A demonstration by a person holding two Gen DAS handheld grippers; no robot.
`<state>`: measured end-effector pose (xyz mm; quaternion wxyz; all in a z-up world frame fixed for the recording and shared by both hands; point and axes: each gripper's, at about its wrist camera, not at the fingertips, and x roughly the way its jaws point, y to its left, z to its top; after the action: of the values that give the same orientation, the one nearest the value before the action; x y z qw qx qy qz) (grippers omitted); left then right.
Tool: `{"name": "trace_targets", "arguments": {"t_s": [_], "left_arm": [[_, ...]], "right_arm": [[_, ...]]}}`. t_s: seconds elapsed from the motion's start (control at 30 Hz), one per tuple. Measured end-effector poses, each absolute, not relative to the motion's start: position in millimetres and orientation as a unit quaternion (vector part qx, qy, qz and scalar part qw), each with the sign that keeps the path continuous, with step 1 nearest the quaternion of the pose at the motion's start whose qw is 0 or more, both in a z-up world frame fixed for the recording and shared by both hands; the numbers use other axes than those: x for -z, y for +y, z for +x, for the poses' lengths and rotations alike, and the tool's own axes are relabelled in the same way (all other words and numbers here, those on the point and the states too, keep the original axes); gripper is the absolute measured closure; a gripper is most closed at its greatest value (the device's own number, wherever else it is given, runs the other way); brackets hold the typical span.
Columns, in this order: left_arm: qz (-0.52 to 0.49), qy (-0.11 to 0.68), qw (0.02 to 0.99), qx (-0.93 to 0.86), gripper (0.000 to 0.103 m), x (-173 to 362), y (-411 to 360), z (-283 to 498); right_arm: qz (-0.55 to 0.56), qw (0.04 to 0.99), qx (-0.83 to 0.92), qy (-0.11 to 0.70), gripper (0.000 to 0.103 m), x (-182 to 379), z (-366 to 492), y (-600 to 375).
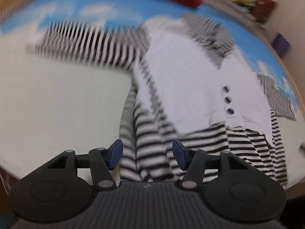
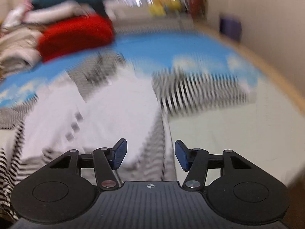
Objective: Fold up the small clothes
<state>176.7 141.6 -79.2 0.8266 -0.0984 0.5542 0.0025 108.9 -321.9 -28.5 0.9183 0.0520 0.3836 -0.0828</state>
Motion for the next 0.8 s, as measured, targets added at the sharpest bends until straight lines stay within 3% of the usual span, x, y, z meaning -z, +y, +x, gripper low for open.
{"name": "trace_targets", "arguments": {"t_s": [0.17,0.3,0.37,0.4,0.47,0.5,0.53,0.6,0.7,0.8], "left_arm": [[-0.089,0.572,0.815,-0.014,0.038,87,134,185],[-0.050,0.570,0.820,-0.006,0.040,87,127,186],[-0.024,0.579,0.815,-0.018,0.058,93,126,187],[-0.016,0.585,0.811,-0.025,0.083,97,126,187],[-0.019,0.584,0.811,-0.039,0.089,100,130,185],[-0.023,0.579,0.814,-0.041,0.095,97,131,183],[-0.027,0.573,0.818,-0.040,0.095,94,131,181],[-0.010,0.576,0.816,-0.047,0.095,91,129,177],[0.033,0.597,0.800,-0.058,0.093,101,118,177],[0.046,0.566,0.822,-0.054,0.078,89,108,174]], "right_arm": [[0.106,0.858,0.102,0.493,0.046,81,123,-340],[0.105,0.838,0.112,0.523,0.046,104,123,-338],[0.111,0.836,0.106,0.527,0.046,106,124,-337],[0.109,0.835,0.101,0.529,0.047,106,123,-333],[0.098,0.836,0.096,0.531,0.060,105,122,-327],[0.100,0.836,0.093,0.531,0.080,104,122,-328],[0.105,0.837,0.094,0.529,0.091,102,120,-333],[0.110,0.835,0.107,0.528,0.097,99,116,-340],[0.112,0.822,0.126,0.544,0.097,104,115,-348],[0.097,0.823,0.131,0.544,0.094,104,115,-345]]}}
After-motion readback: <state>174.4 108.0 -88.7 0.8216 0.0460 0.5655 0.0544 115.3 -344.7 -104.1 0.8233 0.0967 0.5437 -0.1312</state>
